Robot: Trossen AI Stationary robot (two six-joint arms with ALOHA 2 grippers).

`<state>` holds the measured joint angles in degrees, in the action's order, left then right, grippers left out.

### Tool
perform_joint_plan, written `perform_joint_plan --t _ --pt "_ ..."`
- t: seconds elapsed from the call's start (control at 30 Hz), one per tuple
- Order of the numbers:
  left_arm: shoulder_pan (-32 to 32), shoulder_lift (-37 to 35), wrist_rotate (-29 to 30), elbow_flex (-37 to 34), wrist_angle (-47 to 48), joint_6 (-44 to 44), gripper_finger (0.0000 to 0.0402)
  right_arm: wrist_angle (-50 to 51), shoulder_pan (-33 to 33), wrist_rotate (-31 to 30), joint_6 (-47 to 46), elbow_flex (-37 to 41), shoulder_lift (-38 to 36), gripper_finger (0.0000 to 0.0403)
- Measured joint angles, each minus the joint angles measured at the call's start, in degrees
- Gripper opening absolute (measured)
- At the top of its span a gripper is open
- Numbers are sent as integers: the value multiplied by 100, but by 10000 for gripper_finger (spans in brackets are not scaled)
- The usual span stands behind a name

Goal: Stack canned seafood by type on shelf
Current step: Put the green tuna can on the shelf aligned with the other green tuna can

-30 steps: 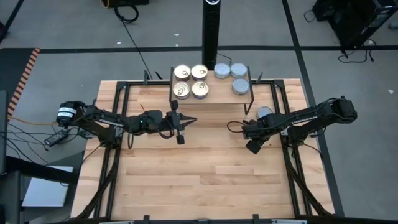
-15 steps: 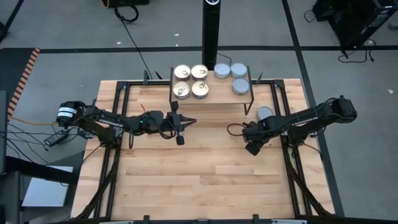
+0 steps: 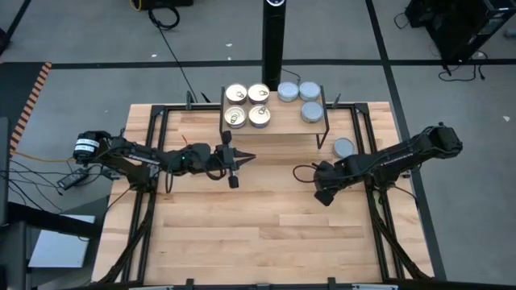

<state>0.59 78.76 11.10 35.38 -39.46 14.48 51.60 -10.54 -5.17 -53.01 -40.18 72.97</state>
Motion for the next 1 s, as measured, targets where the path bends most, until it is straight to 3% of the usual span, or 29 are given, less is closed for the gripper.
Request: perform_joint_plan --t 0.43,1.0 --pt "-304 -2 -24 0 22 0 25 -514 -289 -529 -100 0 0 103" --pt "-296 -2 -20 0 21 16 25 -744 -119 -501 76 -2 0 103"
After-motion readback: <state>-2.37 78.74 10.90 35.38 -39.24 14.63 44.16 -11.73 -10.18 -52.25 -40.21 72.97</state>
